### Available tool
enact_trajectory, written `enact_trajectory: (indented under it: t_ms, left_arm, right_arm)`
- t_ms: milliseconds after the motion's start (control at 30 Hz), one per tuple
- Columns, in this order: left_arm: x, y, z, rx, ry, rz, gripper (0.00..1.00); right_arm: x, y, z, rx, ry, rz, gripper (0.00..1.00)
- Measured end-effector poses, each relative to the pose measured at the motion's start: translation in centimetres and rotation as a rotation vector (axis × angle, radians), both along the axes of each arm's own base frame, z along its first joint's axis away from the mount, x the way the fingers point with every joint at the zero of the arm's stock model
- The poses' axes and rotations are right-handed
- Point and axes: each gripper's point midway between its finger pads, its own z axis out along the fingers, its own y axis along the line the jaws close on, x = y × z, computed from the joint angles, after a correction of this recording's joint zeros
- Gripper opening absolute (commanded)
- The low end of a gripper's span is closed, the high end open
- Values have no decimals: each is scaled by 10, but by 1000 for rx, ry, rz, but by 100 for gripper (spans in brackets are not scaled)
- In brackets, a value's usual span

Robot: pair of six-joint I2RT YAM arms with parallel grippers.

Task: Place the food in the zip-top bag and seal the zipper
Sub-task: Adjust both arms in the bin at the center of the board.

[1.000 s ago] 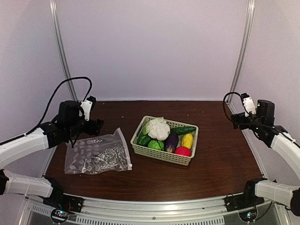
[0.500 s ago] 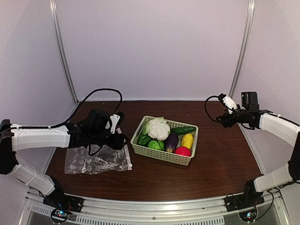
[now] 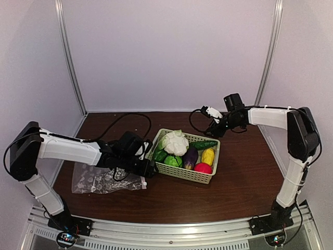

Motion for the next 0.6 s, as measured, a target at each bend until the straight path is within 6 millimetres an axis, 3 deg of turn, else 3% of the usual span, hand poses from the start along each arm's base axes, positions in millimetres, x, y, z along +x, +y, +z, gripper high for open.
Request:
enact_trajectory:
  t_ms: [133,267,500,600]
  left_arm:
    - [8,-8,-6,13,11,15,76]
    - [26,-16,-5,33,-14,55,77]
    - [59,-28,-15,105,-80,113,78]
    - [76,-38,-16,140,-120,108,78]
  right_arm:
    - [1,24,-7,32,50,67,60]
    - [1,39,-18,69,106,123,48]
    - [-15,36,-37,79,226,125,31]
    - [-11,20,-34,114,260,64,25]
